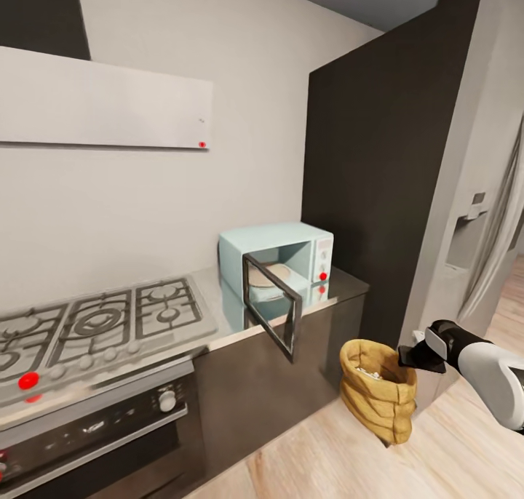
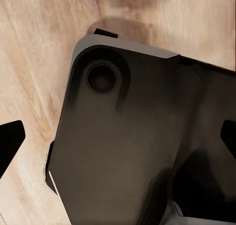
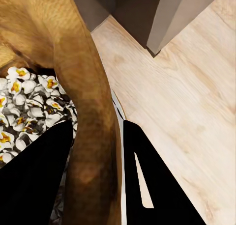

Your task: In the kitchen, take the popcorn bag from the countertop, put it into the microwave, and heat it until the popcorn is cooked so the cooked popcorn ends up inside the bag.

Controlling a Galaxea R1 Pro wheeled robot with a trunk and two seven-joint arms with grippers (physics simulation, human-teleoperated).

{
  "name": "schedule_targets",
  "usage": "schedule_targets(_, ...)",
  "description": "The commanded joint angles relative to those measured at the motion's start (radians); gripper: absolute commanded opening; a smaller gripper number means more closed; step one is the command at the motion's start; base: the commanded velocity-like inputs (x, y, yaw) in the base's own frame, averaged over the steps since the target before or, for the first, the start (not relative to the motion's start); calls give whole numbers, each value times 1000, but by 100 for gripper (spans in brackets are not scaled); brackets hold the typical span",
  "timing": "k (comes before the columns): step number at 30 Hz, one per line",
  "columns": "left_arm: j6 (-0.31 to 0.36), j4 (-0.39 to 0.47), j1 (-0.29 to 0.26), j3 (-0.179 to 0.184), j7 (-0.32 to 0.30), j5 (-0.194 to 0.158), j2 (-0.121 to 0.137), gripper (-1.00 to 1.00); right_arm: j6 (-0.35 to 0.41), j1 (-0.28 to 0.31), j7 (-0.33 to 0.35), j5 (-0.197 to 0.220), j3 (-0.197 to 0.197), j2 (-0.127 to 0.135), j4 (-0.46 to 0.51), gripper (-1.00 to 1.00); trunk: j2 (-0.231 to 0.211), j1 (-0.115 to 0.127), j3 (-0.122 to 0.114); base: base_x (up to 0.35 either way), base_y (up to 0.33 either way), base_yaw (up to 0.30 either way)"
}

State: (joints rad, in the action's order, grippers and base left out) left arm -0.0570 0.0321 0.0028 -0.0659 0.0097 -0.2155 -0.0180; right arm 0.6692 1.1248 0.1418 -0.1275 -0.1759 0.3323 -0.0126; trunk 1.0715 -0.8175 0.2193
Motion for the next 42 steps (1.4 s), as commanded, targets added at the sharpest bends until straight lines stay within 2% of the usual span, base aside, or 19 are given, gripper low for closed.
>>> schedule_targets(1, -1, 2, 0, -6, 1, -1, 0, 100, 1, 1, 5, -11, -7, 1, -1, -100, 1, -1, 1, 292, -180, 0)
schedule_targets(6, -11, 2, 0, -8, 1, 2, -1, 100, 3, 1, 5, -11, -7, 1, -1, -100, 1, -1, 1, 236, -164, 125)
schedule_targets(19, -15, 2, 0, -7, 1, 4, -3, 100, 3, 1, 5, -11, -7, 1, -1, -100, 1, -1, 1, 9, -11, 263)
schedule_targets(35, -15, 2, 0, -8, 1, 2, -1, 100, 13, 1, 5, -11, -7, 1, -1, -100, 1, -1, 1, 0, -270, 14)
schedule_targets(42, -15, 3, 0, -8, 1, 1, 0, 100, 13, 1, 5, -11, -5, 1, -1, -100, 1, -1, -1, 0, -52, 224)
